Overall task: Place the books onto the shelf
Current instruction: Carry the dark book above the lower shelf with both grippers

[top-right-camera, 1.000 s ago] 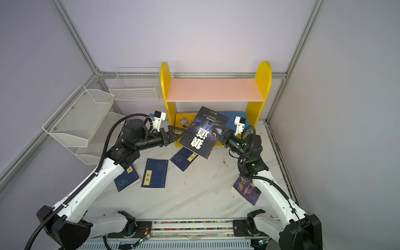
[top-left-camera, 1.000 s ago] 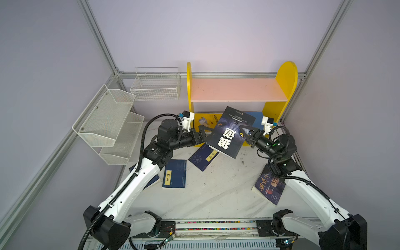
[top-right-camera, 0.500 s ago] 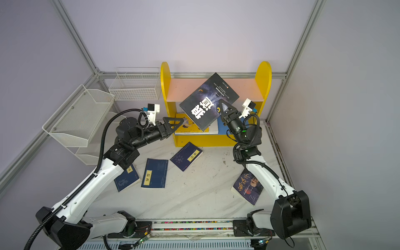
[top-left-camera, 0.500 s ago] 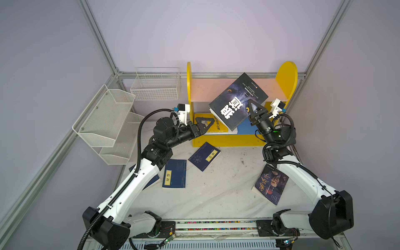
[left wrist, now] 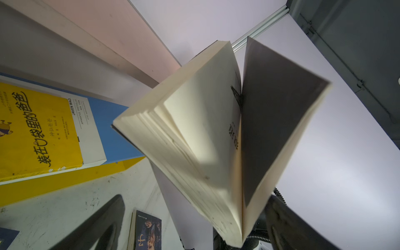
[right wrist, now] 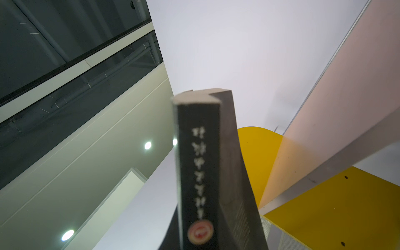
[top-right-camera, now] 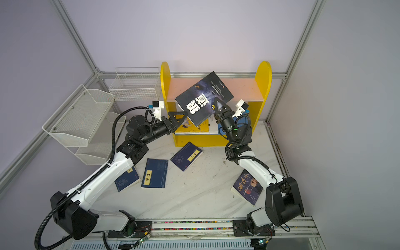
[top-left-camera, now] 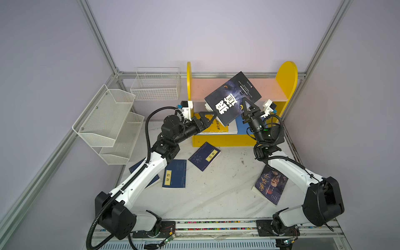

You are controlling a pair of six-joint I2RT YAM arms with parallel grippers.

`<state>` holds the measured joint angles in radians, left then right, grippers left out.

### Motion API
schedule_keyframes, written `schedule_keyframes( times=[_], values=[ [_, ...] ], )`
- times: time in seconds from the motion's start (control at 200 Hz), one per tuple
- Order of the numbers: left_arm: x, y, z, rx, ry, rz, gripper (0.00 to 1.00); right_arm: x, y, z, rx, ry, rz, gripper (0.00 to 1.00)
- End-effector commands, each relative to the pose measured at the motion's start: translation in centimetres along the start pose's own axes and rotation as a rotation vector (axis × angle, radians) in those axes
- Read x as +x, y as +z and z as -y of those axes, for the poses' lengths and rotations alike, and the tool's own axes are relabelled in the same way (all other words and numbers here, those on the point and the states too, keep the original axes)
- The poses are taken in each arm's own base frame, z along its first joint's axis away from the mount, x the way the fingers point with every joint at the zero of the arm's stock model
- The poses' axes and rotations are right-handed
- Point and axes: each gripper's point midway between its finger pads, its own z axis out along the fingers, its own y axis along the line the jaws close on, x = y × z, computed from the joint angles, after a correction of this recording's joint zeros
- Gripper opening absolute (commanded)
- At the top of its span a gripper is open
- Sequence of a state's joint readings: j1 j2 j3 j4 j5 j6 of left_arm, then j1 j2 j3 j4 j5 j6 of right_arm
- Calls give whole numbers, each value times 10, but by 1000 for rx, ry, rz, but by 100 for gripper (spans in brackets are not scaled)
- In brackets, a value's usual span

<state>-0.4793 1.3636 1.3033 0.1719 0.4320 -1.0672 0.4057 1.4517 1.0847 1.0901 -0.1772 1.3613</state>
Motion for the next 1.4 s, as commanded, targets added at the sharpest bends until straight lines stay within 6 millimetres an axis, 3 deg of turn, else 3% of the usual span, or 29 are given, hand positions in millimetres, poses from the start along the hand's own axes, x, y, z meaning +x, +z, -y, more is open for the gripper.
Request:
schedule_keyframes(
  times=[0.0, 0.145, 0.355, 0.48, 0.5, 0.55, 0.77, 1.055, 1.395],
  values=[
    [-26, 0, 42, 129, 35, 88, 100, -7, 3, -57, -164, 37, 33, 0],
    [-36, 0, 61, 192, 64, 118, 100, -4, 1, -48, -144, 62, 38, 0],
    [-43, 0, 72, 232, 63, 137, 98, 2, 0, -40, -121, 81, 33, 0],
    [-39, 1, 66, 219, 17, 124, 97, 0, 1, -44, -131, 73, 39, 0],
    [-35, 11, 52, 198, -3, 109, 98, 1, 2, -45, -130, 70, 35, 0],
    [-35, 12, 52, 212, -12, 114, 99, 3, 5, -43, -121, 65, 25, 0],
    [-46, 8, 78, 280, 28, 145, 98, 6, 2, -30, -89, 83, 17, 0],
    [-56, -3, 95, 308, 79, 201, 73, 12, -5, -14, -13, 52, 0, 0],
    [-58, 0, 88, 278, 68, 217, 48, 16, -12, 4, 27, 65, 7, 0]
  ],
)
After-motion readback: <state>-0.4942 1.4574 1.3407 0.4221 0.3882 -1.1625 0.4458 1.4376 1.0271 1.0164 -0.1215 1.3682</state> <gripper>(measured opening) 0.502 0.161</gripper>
